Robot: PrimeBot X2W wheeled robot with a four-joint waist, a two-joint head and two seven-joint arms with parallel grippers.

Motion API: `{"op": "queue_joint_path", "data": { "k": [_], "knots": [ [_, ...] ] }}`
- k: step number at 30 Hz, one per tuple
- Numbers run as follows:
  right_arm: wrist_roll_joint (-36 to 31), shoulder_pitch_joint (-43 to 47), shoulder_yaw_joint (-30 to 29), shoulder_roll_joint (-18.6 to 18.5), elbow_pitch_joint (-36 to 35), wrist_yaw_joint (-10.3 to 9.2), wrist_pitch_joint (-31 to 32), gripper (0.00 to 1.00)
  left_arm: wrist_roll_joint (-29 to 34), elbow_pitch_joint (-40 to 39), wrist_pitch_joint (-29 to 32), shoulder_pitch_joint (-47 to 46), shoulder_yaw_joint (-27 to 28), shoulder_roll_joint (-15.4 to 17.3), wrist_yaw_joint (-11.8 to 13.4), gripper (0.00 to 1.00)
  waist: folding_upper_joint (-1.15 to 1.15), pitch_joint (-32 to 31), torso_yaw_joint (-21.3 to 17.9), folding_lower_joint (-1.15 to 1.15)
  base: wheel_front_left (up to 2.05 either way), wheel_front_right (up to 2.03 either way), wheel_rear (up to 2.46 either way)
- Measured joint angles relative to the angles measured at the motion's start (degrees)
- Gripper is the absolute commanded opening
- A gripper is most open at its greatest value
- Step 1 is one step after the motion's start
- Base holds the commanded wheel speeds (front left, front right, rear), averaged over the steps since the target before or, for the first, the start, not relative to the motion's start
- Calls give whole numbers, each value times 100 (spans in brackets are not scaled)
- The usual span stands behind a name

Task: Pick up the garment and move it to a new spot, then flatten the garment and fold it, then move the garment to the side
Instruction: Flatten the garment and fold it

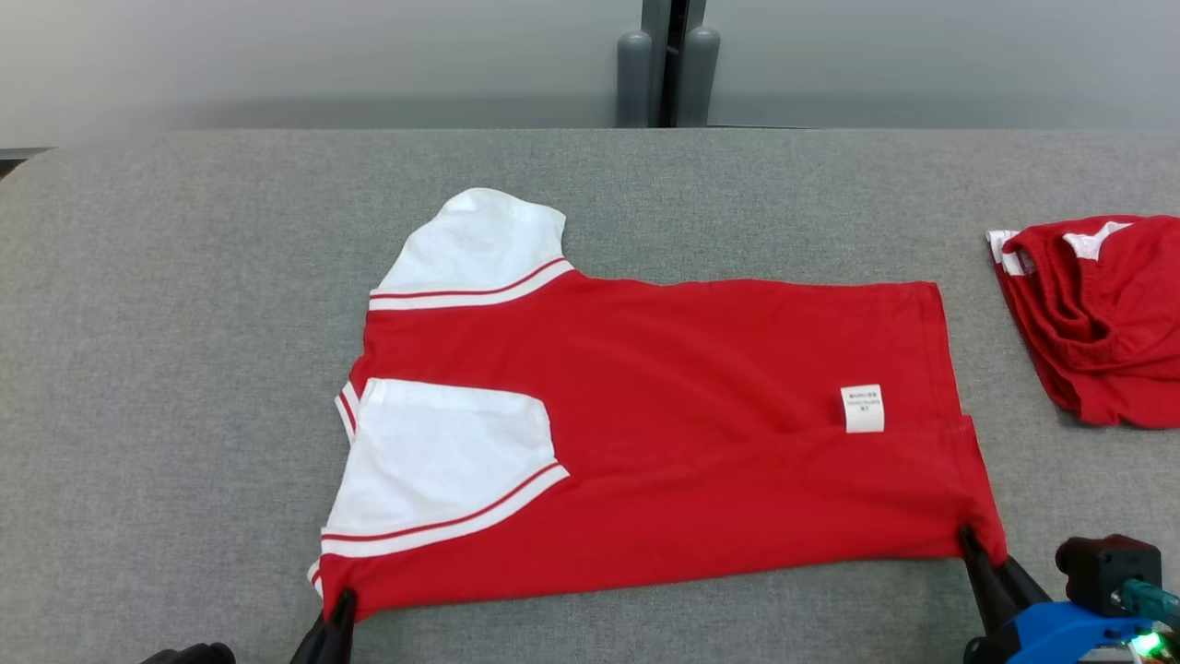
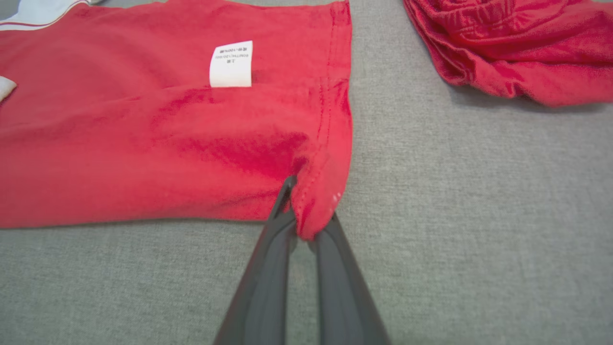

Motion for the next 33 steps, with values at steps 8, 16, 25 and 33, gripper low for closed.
{"op": "queue_joint_path", "data": {
  "k": [8,16,25,33],
  "knots": [
    [51,143,-26,0,261,1,-52,42,-141,338,77,78,27,88,-105,100,0,-74,-15,0,0,0,0],
    [-4,112,-49,-1,409,0,-203,100,-52,491,-29,-249,296,528,-302,100,0,-120,-140,1,0,0,0],
    [-378,-753,38,-3,18,0,-444,100,466,-372,745,-1880,513,1426,-201,100,0,110,-387,0,0,0,0],
    [-536,-2046,737,-2,189,0,-354,100,633,137,1871,-4269,305,2015,-527,100,0,805,-777,2,0,0,0]
  ]
}}
